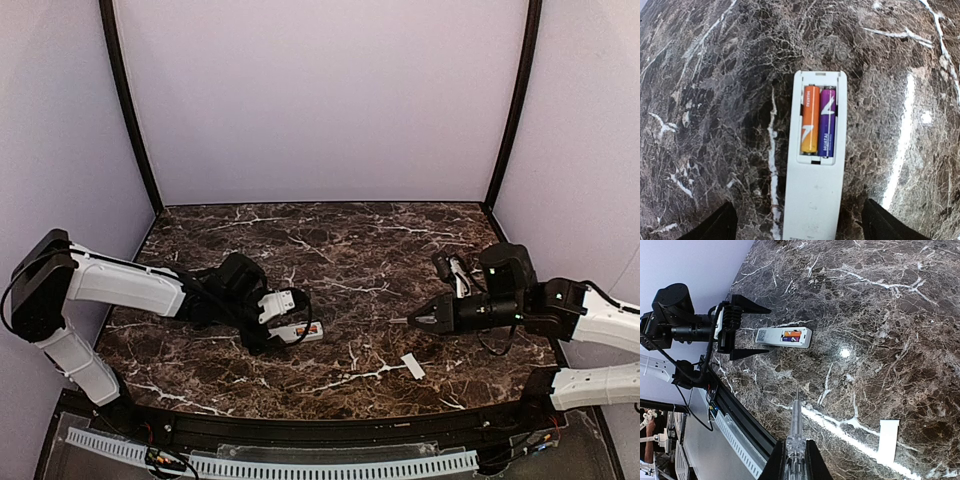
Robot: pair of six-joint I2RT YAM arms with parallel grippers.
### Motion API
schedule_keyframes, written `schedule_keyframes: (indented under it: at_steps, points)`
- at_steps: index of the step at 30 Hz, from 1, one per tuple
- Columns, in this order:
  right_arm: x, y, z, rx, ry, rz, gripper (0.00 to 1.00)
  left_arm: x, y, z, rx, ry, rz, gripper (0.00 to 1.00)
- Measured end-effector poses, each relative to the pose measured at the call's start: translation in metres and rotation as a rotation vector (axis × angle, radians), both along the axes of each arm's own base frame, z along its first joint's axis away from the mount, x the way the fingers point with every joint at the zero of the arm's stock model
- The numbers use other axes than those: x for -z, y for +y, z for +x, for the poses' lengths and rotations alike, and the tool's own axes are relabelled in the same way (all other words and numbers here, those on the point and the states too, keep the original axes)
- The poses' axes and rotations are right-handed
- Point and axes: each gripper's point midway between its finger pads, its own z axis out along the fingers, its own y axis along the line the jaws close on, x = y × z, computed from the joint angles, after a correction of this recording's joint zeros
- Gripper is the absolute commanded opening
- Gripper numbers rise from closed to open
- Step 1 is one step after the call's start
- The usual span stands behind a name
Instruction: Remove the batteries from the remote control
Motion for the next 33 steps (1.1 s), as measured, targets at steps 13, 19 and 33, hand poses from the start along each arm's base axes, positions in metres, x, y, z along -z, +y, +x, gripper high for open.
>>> schedule_keyframes:
  at_steps: [13,19,33]
  points:
    - [0.000,-0.003,-0.002,0.003,0.006,-0.001,0.00,0.017,-0.011,-0.003,0.073,0.046,0.019,0.37]
    - [0.001,-0.003,-0.003,0.003,0.009,-0.004,0.00,0.013,-0.019,-0.004,0.099,0.071,0.002,0.26]
    - [0.007,-0.023,-0.009,0.037,0.031,-0.063,0.00,-0.018,-0.093,-0.059,0.222,0.109,-0.105,0.27]
